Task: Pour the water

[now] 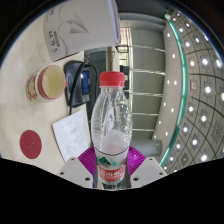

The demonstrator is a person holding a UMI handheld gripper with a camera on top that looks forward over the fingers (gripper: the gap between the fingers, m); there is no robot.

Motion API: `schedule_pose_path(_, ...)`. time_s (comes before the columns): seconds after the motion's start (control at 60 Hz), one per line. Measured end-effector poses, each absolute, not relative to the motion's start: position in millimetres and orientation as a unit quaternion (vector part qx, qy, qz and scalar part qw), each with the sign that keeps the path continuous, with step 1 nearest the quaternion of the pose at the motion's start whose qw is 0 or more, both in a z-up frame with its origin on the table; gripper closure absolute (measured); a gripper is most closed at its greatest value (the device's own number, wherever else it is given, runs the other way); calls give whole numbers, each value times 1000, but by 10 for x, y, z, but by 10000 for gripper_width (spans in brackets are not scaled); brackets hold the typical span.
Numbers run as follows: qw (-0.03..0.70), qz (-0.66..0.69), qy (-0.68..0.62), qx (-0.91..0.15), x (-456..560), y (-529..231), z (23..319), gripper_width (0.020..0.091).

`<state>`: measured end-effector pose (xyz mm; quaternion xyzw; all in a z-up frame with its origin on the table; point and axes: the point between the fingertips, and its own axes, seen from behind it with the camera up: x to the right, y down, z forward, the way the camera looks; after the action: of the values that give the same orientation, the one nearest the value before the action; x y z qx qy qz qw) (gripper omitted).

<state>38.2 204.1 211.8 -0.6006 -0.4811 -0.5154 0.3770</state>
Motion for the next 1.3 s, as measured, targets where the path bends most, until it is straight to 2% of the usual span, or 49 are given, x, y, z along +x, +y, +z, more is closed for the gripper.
schedule_pose_path(0.183,445,-393,-403,-696,467,1799,2165,732)
schedule_pose_path(0.317,503,-253,-302,-769,449,1635,2066,730)
schedule_pose_path(0.467,550,-84,-191,-809,300,1520,1741,732)
schedule_pose_path(0.617,560,19,-132,-818,167,1455,1402,733)
schedule_pose_path(0.933,550,92,-93,-825,36,1419,610,731)
schedule_pose_path(1.033,573,100,-91,-808,29,1401,626,721)
schedule_pose_path(1.1,578,98,-97,-804,35,1388,639,696)
schedule_pose_path(1.233,568,89,-99,-812,52,1381,591,544)
schedule_pose_path(1.267,554,93,-94,-822,37,1344,546,449)
schedule_pose_path(1.3,541,95,-85,-831,52,1303,507,311)
